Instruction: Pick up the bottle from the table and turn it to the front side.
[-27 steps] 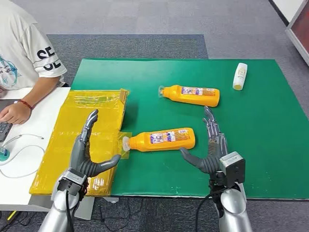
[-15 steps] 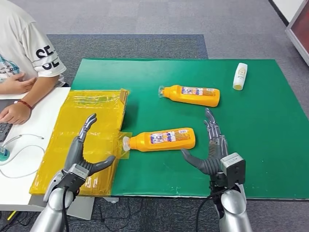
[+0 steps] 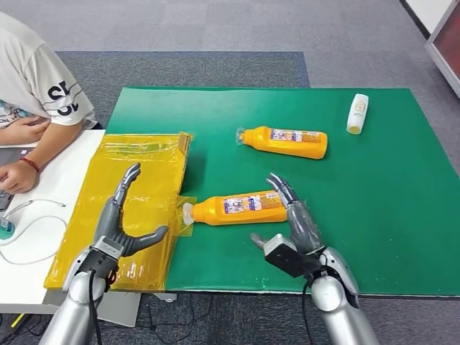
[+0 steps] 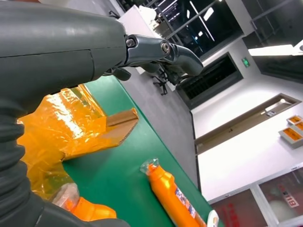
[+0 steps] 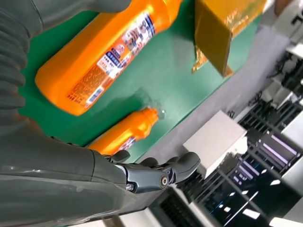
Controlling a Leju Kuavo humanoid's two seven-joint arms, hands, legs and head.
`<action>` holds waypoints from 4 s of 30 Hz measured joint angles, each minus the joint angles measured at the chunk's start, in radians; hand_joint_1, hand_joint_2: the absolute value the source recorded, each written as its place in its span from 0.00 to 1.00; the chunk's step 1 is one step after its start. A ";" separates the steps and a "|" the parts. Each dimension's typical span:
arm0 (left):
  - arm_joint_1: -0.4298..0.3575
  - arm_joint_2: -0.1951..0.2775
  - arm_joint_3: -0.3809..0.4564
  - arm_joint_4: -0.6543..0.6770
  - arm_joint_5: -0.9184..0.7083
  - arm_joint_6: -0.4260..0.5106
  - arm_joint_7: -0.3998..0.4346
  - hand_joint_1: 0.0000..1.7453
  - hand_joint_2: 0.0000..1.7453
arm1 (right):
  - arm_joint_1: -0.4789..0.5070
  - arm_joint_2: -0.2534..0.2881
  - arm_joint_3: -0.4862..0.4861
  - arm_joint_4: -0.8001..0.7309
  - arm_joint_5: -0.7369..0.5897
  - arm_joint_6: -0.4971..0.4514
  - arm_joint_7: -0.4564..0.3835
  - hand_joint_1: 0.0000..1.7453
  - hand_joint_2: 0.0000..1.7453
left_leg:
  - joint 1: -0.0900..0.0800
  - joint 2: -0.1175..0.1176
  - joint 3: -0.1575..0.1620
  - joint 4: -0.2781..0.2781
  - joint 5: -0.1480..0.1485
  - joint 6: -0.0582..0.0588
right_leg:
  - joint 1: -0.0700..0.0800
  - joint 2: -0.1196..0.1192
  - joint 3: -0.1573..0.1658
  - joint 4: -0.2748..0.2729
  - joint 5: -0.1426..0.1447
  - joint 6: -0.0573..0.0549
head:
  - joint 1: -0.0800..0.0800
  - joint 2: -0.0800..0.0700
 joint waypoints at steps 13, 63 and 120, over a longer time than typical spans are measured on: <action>-0.046 0.010 -0.047 0.066 0.057 -0.034 -0.051 0.00 1.00 | -0.239 -0.112 0.224 0.307 0.112 0.002 0.125 0.00 1.00 | 0.000 0.000 0.000 0.000 0.001 0.000 | 0.000 0.000 0.000 0.000 0.001 0.000 | 0.000 0.000; -0.045 0.041 -0.109 0.122 0.106 -0.045 -0.077 0.00 1.00 | -0.615 -0.170 0.570 0.627 0.147 0.169 0.257 0.00 1.00 | 0.000 0.000 0.000 0.000 0.002 0.000 | 0.000 0.000 0.000 0.000 0.001 0.000 | 0.000 0.000; -0.095 0.046 -0.117 0.166 0.152 -0.054 -0.085 0.00 1.00 | -0.701 -0.140 0.789 0.872 -0.060 0.156 0.272 1.00 1.00 | 0.000 0.000 0.001 0.001 0.003 0.000 | 0.000 0.000 0.001 0.000 0.003 0.001 | 0.000 0.000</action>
